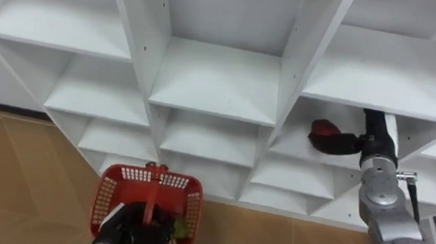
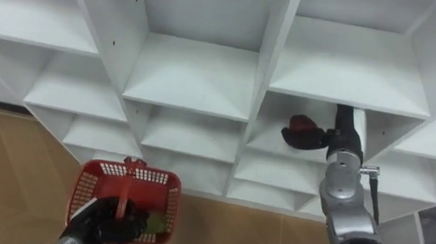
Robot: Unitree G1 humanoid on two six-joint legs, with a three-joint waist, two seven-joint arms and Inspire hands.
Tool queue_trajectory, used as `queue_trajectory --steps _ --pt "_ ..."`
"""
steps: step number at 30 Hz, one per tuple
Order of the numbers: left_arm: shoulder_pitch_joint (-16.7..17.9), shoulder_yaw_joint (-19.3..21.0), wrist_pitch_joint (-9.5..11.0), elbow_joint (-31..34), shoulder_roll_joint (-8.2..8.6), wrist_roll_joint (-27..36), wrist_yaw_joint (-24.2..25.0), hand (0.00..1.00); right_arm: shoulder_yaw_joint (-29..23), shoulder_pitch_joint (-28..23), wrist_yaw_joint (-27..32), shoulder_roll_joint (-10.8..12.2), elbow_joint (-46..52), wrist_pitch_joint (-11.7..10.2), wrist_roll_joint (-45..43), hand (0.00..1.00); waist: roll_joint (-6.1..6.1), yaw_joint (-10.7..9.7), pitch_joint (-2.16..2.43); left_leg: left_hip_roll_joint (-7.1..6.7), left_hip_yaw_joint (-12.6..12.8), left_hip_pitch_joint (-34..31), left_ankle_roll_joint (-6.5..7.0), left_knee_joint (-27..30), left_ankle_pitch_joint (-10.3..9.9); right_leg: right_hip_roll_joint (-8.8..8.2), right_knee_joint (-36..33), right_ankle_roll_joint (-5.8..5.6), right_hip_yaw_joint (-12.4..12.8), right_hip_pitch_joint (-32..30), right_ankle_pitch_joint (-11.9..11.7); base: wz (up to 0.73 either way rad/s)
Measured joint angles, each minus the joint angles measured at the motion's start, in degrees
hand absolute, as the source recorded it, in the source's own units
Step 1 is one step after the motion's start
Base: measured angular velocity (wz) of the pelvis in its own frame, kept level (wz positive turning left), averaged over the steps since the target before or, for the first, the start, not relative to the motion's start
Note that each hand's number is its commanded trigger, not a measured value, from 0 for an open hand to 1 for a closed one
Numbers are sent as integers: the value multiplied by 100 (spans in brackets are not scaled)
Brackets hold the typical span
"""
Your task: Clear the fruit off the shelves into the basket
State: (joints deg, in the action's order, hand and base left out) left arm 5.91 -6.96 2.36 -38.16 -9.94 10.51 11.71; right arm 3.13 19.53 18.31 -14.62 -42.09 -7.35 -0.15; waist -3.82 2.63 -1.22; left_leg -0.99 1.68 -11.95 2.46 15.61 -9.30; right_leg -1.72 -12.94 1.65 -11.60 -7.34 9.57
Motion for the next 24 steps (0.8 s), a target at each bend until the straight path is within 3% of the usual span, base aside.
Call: queue_trajectory --steps 4,12,20,24 --pt "-142 -30 -8 5 -13 2 14 100 1 148 126 -151 -267 -9 147 0 3 123 -8 0 -20 -187 1 81 1 -12 -85 2 -17 -189 -1 4" --pt "-310 -43 -42 -100 -14 2 20 100 0 249 274 -285 -694 -4 239 0 118 239 -73 7 -10 -501 21 160 19 -38 -205 3 -118 -497 -1 2" --pt "-452 -82 -121 -103 -19 -2 20 100 -1 328 272 -298 -916 0 227 0 168 228 -66 2 7 -847 45 214 49 -64 -314 6 -132 -864 -3 -1" --pt "-596 -120 -195 -103 -20 -8 20 100 4 458 267 -296 -1178 126 226 0 170 249 -65 2 44 -923 49 206 55 -69 -329 9 -114 -972 -5 -3"
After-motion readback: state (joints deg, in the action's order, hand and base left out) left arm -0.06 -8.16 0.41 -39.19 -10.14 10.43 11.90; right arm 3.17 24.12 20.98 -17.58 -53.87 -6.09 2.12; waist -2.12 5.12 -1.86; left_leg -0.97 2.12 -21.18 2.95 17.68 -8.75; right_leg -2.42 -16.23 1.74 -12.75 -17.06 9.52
